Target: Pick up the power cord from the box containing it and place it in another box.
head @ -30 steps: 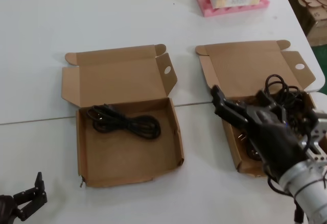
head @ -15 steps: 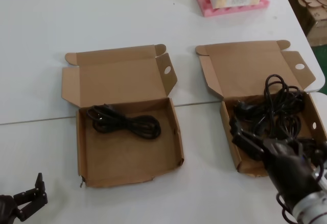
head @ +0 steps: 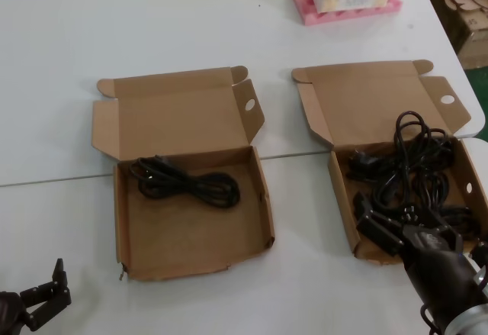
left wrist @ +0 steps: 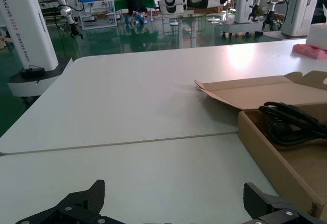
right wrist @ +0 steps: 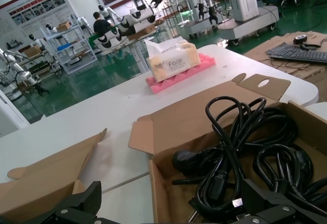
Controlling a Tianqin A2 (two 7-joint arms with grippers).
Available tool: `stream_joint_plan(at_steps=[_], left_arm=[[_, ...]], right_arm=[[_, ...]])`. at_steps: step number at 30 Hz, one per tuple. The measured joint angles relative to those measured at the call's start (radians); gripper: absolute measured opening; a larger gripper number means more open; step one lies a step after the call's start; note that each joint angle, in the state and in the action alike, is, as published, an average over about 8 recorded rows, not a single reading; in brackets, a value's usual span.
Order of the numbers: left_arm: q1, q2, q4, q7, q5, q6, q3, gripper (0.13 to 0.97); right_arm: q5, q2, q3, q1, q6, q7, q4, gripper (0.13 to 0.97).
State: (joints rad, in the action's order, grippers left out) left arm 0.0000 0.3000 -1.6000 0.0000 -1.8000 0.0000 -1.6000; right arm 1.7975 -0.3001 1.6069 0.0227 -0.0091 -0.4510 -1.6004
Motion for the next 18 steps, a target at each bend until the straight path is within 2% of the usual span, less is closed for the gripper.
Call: stream_joint_plan(at_steps=[18], left_arm=[[0.0, 0.0, 0.0, 0.0, 0.0, 0.0, 0.0, 0.966]], right_arm=[[0.0, 0.0, 0.0, 0.0, 0.0, 0.0, 0.0, 0.966]])
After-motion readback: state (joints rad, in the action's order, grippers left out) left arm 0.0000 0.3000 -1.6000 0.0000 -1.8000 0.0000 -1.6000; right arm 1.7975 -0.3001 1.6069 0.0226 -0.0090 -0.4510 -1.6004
